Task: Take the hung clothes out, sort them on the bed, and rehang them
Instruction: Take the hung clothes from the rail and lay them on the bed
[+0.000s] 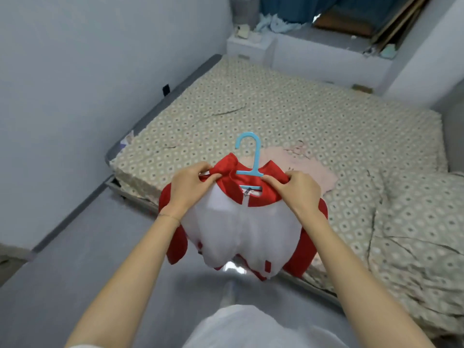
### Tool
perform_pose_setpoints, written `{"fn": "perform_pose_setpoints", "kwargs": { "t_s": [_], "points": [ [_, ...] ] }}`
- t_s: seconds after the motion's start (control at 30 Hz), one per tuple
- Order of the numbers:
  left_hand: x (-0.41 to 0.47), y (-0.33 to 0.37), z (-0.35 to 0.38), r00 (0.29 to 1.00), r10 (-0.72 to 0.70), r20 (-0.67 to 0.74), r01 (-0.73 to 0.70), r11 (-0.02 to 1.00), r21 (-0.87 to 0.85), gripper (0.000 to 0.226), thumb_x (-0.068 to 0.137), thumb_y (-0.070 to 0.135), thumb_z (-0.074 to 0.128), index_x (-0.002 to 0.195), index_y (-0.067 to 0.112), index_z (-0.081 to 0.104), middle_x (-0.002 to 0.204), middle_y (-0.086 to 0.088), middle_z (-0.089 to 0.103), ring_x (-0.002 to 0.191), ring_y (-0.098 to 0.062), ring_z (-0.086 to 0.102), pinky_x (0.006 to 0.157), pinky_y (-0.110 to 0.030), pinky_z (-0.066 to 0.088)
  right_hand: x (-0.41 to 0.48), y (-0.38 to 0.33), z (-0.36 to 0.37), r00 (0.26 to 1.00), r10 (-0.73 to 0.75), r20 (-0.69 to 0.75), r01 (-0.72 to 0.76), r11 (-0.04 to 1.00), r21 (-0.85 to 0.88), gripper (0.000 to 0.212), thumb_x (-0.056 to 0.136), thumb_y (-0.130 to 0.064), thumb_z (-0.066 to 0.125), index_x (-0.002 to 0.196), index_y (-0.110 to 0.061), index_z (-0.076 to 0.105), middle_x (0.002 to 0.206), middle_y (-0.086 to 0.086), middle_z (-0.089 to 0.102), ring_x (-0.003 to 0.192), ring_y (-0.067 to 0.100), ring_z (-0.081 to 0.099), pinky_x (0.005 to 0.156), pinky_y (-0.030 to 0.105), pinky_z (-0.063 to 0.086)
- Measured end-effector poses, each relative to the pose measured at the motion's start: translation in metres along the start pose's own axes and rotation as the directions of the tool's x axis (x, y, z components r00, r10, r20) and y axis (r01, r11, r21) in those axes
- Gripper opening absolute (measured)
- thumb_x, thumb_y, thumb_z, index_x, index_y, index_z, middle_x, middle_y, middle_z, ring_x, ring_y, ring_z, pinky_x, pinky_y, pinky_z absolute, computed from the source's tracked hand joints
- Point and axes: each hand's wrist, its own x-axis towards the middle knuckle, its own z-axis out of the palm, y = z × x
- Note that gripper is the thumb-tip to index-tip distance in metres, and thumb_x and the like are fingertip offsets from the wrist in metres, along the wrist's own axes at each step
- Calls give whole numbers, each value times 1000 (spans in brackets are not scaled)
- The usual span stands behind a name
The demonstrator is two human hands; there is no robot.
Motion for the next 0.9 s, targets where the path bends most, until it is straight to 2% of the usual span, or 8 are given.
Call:
{"fn": "perform_pose_setpoints", "kwargs": {
  "t_s": [0.13,0.23,0.43,0.5,0.6,0.7,0.9],
  "points": [
    [54,17,49,985,102,138,-84,988,-128,22,82,46,74,88,24,71,83,11,70,82,-12,65,75,-33,50,18,26,-12,981,161,-110,-164,986,-17,72,71,-82,56,53,-16,35,46,-2,42,49,19,47,46,31,23],
    [88,32,81,963,177,205,-142,975,-173,19,83,42,75,90,25,71,83,13,68,84,-11,64,74,-28,46,31,45,-21,952,259,-164,-267,963,-31,73,70,-84,54,54,-16,35,48,-1,45,51,20,51,47,30,26],
    [149,70,124,926,304,223,-260,943,-207,25,83,52,71,88,27,70,85,11,71,83,-10,64,72,-30,47,68,73,-47,894,367,-257,-390,920,-42,75,69,-85,55,60,-10,52,51,0,50,55,22,52,50,33,30],
    [171,79,135,921,325,216,-279,935,-217,27,83,55,68,86,28,69,83,10,70,81,-12,64,71,-32,49,88,79,-53,888,370,-272,-396,917,-43,75,69,-84,55,58,-10,49,51,0,49,55,22,52,50,33,31],
    [202,84,159,917,320,236,-265,935,-237,26,84,53,69,86,27,69,80,10,68,79,-12,63,71,-33,49,123,90,-53,885,371,-282,-391,920,-16,72,69,-83,57,56,-14,39,49,-2,44,52,20,48,48,33,26],
    [229,83,190,921,288,262,-227,944,-241,23,86,48,71,86,24,68,80,9,67,78,-12,61,71,-32,47,164,110,-39,893,366,-261,-382,924,-13,70,71,-80,59,57,-14,42,49,-3,43,52,20,46,48,32,25],
    [283,68,270,911,151,384,-79,977,-197,22,87,47,69,86,25,67,79,9,67,75,-12,61,71,-38,51,254,166,9,919,380,-109,-379,925,27,67,77,-75,58,57,-15,37,54,0,47,56,24,50,51,32,29]
  ]
}}
